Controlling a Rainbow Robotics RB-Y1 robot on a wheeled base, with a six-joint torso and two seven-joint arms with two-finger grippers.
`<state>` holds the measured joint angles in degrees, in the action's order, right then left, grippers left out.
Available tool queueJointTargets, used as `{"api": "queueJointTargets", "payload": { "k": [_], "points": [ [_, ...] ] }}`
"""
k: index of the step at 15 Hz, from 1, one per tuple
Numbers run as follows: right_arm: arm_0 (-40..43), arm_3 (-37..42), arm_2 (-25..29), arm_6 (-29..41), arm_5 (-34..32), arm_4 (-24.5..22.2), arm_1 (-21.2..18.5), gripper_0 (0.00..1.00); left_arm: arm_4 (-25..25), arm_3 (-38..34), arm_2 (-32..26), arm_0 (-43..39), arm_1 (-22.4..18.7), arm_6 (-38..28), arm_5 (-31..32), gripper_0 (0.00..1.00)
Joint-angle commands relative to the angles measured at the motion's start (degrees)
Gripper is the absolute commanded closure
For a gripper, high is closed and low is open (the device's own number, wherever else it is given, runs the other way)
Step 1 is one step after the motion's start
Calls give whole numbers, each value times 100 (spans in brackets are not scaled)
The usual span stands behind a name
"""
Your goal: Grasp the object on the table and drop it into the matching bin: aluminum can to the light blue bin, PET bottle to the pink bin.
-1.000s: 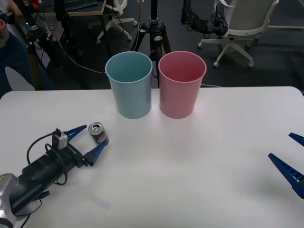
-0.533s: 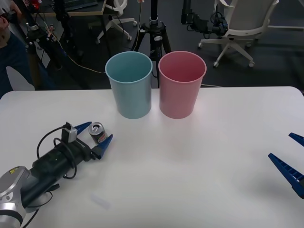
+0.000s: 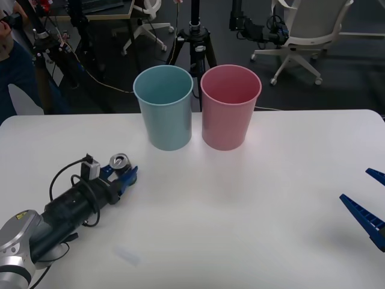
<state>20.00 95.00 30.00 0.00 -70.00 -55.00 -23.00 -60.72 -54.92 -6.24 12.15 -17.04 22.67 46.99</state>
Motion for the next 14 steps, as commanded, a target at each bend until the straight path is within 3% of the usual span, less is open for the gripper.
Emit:
{"api": "queueJointTargets", "payload": {
  "k": [1, 8, 12, 14],
  "points": [
    [0, 0, 0, 0, 0, 0, 0, 0, 7, -1, 0, -2, -1, -34, 91, 100],
    [0, 0, 0, 0, 0, 0, 0, 0, 16, -291, -342, -143, -212, -122, 469, 100],
    [0, 0, 0, 0, 0, 0, 0, 0, 139, -1732, -466, -978, -475, -403, 74, 100],
    [0, 0, 0, 0, 0, 0, 0, 0, 174, -2400, -466, -1373, -713, -1010, 21, 100]
  ]
}}
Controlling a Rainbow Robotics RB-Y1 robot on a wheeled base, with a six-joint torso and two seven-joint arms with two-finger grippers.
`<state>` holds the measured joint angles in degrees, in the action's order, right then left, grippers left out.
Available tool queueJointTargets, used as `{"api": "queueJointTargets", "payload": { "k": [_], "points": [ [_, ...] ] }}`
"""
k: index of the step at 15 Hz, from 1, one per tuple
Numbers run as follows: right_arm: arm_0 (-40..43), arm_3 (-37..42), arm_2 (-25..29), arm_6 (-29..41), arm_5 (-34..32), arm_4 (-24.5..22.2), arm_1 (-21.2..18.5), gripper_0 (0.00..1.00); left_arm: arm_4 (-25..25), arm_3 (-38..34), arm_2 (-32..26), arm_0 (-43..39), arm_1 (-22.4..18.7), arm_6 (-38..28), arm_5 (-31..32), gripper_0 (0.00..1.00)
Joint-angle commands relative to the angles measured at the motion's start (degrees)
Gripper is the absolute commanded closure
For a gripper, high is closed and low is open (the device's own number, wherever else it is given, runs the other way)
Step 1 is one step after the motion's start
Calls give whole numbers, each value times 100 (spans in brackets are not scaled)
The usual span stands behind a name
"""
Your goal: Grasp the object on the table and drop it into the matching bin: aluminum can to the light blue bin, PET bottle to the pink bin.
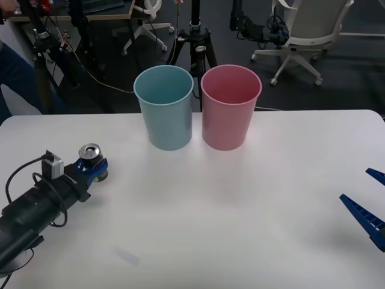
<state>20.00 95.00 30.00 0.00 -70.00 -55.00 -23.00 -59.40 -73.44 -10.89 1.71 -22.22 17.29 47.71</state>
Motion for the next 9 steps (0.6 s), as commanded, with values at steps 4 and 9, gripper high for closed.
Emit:
{"api": "queueJointTargets", "payload": {
  "k": [4, 9],
  "points": [
    [0, 0, 0, 0, 0, 0, 0, 0, 51, -1507, -1, -689, -494, -1184, -51, 100],
    [0, 0, 0, 0, 0, 0, 0, 0, -195, -2184, 17, -329, -1004, -2151, -86, 100]
  ]
}}
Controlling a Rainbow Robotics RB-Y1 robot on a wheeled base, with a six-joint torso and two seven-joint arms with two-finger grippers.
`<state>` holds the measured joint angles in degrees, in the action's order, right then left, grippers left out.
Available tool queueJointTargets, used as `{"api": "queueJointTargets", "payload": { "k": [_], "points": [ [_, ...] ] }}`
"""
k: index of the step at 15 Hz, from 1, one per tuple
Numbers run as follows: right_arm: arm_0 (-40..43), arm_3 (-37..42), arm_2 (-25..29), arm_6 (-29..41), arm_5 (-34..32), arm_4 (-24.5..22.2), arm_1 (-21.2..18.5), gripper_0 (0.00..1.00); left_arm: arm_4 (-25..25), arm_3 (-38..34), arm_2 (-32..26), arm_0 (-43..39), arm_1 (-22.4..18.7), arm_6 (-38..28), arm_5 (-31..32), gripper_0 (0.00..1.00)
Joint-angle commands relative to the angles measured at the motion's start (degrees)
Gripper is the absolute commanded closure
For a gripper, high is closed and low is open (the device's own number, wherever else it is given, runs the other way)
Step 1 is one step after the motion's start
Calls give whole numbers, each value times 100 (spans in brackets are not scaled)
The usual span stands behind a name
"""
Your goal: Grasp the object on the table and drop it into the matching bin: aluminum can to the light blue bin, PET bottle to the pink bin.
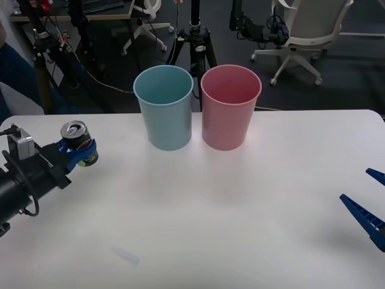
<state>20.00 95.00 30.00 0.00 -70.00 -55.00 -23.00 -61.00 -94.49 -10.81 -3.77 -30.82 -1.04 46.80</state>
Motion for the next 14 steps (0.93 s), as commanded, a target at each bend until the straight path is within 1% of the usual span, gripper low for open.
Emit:
{"api": "queueJointTargets", "payload": {
  "k": [1, 4, 7, 10, 11, 13, 14],
  "points": [
    [0, 0, 0, 0, 0, 0, 0, 0, -44, -78, 27, 350, -249, -345, -5, 100],
    [0, 0, 0, 0, 0, 0, 0, 0, -44, -78, 132, 781, -601, -529, -128, 100],
    [0, 0, 0, 0, 0, 0, 0, 0, -44, -78, 369, 1282, -900, -1136, -233, 100],
    [0, 0, 0, 0, 0, 0, 0, 0, -571, -25, 633, 1924, -944, -1848, -426, 100],
    [0, 0, 0, 0, 0, 0, 0, 0, -615, 115, 879, 2231, -952, -2129, -523, 100],
    [0, 0, 0, 0, 0, 0, 0, 0, -589, 581, 1301, 2811, -935, -2138, -690, 100],
    [0, 0, 0, 0, 0, 0, 0, 0, -562, 950, 1521, 3189, -865, -2094, -760, 100]
  ]
}}
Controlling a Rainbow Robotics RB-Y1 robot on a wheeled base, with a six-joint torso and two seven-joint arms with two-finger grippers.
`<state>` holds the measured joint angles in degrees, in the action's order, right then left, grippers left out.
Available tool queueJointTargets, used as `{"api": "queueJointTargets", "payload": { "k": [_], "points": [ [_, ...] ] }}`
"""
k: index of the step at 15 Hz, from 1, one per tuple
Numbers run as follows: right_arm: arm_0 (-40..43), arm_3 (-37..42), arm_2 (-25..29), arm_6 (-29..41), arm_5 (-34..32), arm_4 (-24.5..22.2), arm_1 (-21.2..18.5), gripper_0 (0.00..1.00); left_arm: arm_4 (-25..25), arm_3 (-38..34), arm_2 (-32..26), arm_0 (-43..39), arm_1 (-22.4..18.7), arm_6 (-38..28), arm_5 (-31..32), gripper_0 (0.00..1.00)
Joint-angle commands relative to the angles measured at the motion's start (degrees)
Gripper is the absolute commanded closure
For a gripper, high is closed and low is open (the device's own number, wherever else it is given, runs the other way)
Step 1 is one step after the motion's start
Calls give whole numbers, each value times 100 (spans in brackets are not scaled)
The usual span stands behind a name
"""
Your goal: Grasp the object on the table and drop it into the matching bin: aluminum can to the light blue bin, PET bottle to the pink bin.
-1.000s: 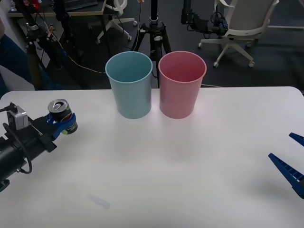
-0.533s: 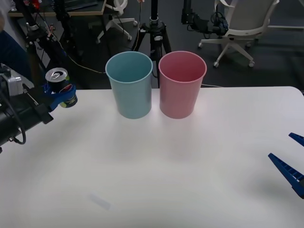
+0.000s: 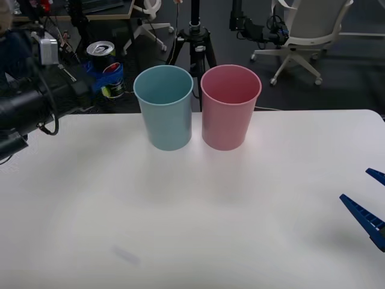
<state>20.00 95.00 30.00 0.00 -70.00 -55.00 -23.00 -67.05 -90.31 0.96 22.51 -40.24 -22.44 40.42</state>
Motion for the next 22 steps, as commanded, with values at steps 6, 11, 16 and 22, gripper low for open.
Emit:
{"api": "queueJointTargets", "payload": {
  "k": [6, 11, 16, 22],
  "points": [
    [0, 0, 0, 0, 0, 0, 0, 0, -923, 1718, 502, 1608, 1036, 144, -517, 100],
    [0, 0, 0, 0, 0, 0, 0, 0, -1231, 1780, 511, 1634, 1344, 152, -728, 100],
    [0, 0, 0, 0, 0, 0, 0, 0, -1574, 1929, 519, 1748, 1607, 126, -1106, 100],
    [0, 0, 0, 0, 0, 0, 0, 0, -1565, 2263, 537, 1871, 1774, 117, -1141, 78]
  ]
}}
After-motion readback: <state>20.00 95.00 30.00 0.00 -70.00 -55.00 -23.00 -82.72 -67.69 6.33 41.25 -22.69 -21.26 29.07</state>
